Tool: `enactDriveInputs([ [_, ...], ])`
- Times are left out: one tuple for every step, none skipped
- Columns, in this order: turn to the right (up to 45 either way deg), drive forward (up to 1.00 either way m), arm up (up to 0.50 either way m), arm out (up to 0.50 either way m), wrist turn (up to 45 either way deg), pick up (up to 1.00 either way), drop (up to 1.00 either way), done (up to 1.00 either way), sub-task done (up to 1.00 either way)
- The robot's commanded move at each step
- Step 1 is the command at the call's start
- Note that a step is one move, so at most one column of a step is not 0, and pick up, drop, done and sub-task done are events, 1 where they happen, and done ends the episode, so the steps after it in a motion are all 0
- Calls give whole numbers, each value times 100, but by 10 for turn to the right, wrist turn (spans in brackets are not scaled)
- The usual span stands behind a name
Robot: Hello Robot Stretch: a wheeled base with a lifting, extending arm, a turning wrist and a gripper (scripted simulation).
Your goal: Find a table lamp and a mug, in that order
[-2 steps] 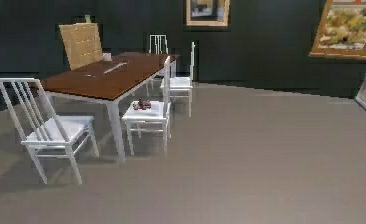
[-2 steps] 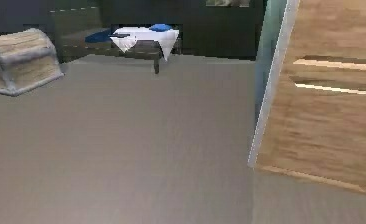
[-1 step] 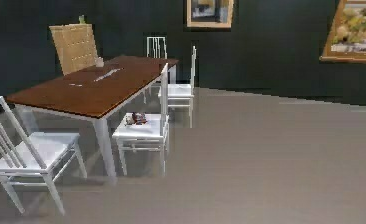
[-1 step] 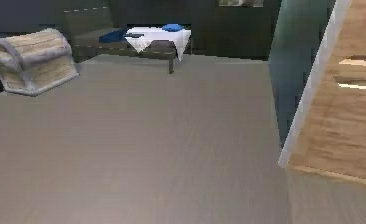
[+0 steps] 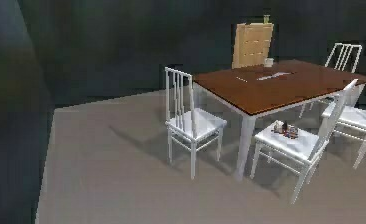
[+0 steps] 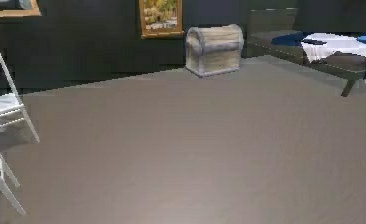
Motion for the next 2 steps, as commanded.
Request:
enactDriveInputs([
  [-180, 0, 0, 0, 0, 0, 0, 0, 0],
  [0, 100, 0, 0, 0, 0, 0, 0, 0],
])
